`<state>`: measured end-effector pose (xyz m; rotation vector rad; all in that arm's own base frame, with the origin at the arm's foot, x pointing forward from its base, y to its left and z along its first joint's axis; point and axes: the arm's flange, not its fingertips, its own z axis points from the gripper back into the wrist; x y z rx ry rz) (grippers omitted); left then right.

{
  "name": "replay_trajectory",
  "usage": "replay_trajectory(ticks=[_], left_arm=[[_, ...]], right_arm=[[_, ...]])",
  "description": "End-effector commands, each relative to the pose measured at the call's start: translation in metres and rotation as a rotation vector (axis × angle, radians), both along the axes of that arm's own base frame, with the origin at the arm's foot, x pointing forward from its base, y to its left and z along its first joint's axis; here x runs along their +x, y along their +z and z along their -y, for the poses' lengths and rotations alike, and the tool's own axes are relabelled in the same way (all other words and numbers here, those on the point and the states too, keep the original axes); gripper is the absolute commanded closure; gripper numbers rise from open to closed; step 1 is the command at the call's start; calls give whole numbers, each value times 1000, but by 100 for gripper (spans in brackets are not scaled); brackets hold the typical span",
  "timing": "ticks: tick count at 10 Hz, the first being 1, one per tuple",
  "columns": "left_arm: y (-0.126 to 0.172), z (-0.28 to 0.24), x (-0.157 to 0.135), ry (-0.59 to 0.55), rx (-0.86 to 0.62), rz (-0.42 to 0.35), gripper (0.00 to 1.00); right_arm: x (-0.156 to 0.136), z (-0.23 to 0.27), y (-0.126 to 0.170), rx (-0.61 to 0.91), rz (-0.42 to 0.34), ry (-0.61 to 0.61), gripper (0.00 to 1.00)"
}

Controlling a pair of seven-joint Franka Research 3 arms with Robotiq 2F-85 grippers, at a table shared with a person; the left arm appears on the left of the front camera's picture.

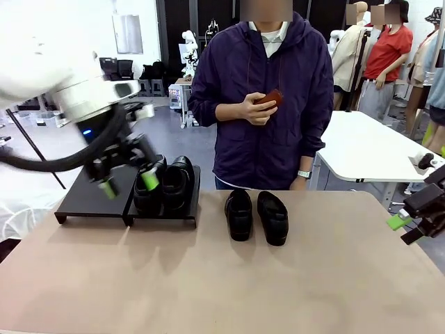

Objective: Organize the shoes by placing them on the stand.
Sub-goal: Place the Shoe from the middle of the table onto the Shoes Stand.

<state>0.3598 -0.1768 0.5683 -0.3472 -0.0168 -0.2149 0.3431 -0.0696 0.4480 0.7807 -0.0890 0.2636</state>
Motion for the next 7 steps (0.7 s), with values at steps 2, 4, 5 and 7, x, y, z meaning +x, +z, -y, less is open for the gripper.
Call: replay_trajectory(ticks=[2, 4, 5, 7], left_arm=[[-45, -64, -93, 229, -168, 80, 0], [-78, -111, -129, 345, -335, 113, 0], [-82, -135, -125, 376, -377, 185, 0], [-42, -94, -94, 297, -238, 56, 0]], right_arm=[[0, 3, 1, 2, 16, 21, 0], [0, 3, 1, 2, 16, 21, 0], [0, 3, 1, 2, 16, 21, 0], [0, 3, 1, 2, 16, 21, 0]])
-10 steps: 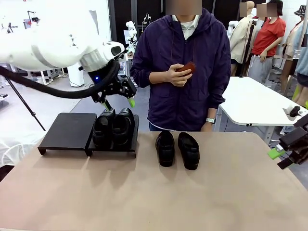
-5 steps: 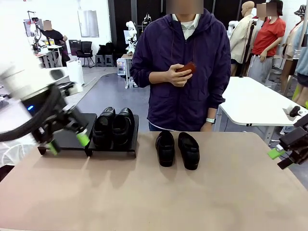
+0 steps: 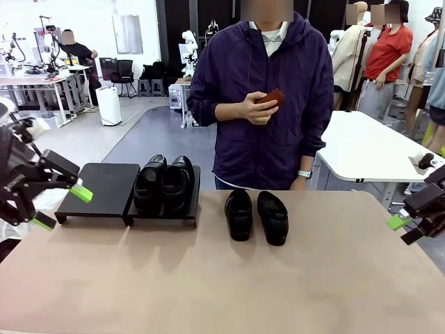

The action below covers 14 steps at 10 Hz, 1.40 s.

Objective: Organize the shoes by placing them on the stand.
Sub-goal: Place the Shoe from the middle of the table onto the Shoes Stand, then pick up one Shoe and place it in the middle of the table.

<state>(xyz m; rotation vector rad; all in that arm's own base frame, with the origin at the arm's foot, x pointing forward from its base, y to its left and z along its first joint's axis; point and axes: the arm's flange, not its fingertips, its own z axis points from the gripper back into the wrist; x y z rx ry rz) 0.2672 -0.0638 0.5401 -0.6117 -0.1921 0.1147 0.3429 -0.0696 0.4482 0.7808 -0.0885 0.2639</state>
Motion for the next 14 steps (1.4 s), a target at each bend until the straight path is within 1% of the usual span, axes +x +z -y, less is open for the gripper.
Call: replay_trajectory(ticks=[1, 8, 9, 10, 11, 12, 14], left_arm=[[-14, 19, -1, -48, 44, -31, 0], [-14, 19, -1, -48, 44, -31, 0], [-14, 19, -1, -48, 44, -31, 0], [-14, 19, -1, -48, 44, -31, 0], [-14, 19, -1, -48, 44, -31, 0], [-14, 19, -1, -48, 44, -31, 0], [-14, 19, -1, -48, 44, -31, 0]], right_arm=[[0, 3, 1, 2, 16, 20, 0], [0, 3, 1, 2, 16, 20, 0], [0, 0, 0, 0, 0, 0, 0], [5, -49, 10, -143, 55, -104, 0], [16, -108, 21, -235, 129, -73, 0], [28, -170, 28, -299, 161, -63, 0], [36, -253, 19, -388, 199, -123, 0]])
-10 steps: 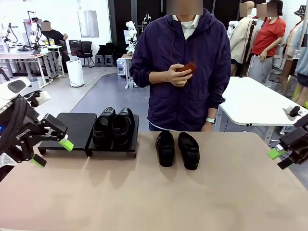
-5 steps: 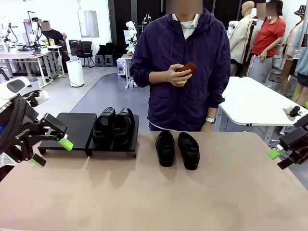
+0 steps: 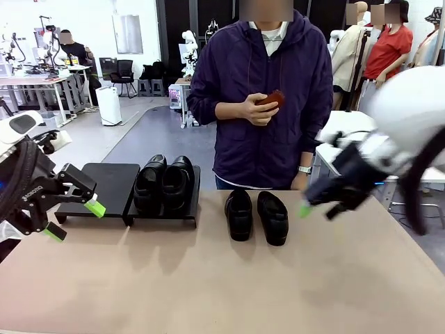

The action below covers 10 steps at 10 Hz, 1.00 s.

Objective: Organize the shoes by placing them on the stand.
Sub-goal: Pick up one Shoe and place it in the middle of the table.

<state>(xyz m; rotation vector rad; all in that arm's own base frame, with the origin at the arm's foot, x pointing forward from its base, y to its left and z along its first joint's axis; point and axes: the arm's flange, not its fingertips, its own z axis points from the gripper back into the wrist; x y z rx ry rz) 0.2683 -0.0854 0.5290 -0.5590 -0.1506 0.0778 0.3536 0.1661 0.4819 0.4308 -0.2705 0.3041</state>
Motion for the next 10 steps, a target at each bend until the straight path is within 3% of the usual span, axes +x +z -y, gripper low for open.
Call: replay_trajectory(ticks=[1, 3, 4, 5, 8, 9, 10], left_arm=[[-3, -2, -2, -5, -11, 0, 0], [-3, -2, -2, -5, -11, 0, 0], [-3, -2, -2, -5, -11, 0, 0], [-3, -2, -2, -5, -11, 0, 0], [-3, -2, -2, -5, -11, 0, 0], [-3, -2, -2, -5, -11, 0, 0], [-3, -2, -2, -5, -11, 0, 0]], right_arm=[[25, -54, -25, -101, 10, -109, 0], [26, -99, -41, -173, 91, -134, 0], [16, -87, -38, -165, 65, -55, 0], [6, -98, -39, -113, 75, -75, 0], [12, -97, -46, -138, 77, -64, 0], [41, -114, -41, -207, -45, -95, 0], [74, -130, -29, -260, -92, -136, 0]])
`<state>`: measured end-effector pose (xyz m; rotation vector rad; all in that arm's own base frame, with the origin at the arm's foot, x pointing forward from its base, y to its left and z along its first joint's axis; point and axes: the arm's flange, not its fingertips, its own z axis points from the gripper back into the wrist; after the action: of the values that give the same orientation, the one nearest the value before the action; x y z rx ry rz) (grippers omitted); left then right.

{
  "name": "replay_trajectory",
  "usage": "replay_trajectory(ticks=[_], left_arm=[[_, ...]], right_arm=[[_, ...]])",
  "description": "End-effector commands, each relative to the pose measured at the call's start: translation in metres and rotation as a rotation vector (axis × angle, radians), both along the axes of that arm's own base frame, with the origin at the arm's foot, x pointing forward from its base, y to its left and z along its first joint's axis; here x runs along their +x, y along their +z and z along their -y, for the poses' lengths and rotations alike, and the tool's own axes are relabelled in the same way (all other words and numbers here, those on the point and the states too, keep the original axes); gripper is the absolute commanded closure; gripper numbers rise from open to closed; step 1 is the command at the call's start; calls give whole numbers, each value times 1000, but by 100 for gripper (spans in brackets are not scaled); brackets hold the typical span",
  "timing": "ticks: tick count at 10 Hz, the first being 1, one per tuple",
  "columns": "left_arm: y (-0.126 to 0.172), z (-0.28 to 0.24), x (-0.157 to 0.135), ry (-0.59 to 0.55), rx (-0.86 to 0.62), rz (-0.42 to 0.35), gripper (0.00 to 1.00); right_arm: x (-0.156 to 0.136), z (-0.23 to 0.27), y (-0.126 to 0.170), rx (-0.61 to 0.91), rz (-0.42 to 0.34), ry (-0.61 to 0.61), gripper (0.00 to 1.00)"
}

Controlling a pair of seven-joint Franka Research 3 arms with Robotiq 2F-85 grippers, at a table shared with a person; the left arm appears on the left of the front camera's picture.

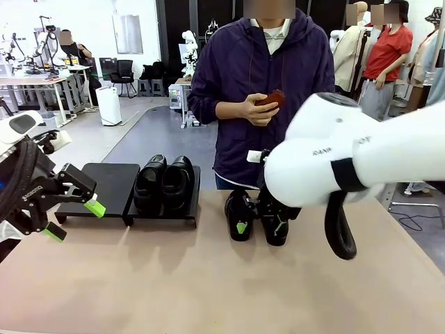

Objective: Organize the shoes by placing them on the stand.
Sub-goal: Pick up one Shoe and place it in the middle of the table.

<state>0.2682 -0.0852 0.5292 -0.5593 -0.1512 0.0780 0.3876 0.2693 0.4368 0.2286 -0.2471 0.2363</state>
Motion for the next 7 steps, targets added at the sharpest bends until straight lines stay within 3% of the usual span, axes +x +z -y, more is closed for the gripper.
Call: replay_trajectory(ticks=[1, 3, 5, 7], left_arm=[[-3, -2, -2, -6, -11, 0, 0], [-3, -2, -2, -6, -11, 0, 0], [-3, -2, -2, -6, -11, 0, 0], [-3, -2, -2, -6, -11, 0, 0]], right_arm=[[71, -45, 27, -134, -134, -118, 0], [115, -67, 33, -207, -232, -201, 0], [151, -84, 23, -197, -228, -312, 0], [169, -82, 3, -174, -224, -297, 0]])
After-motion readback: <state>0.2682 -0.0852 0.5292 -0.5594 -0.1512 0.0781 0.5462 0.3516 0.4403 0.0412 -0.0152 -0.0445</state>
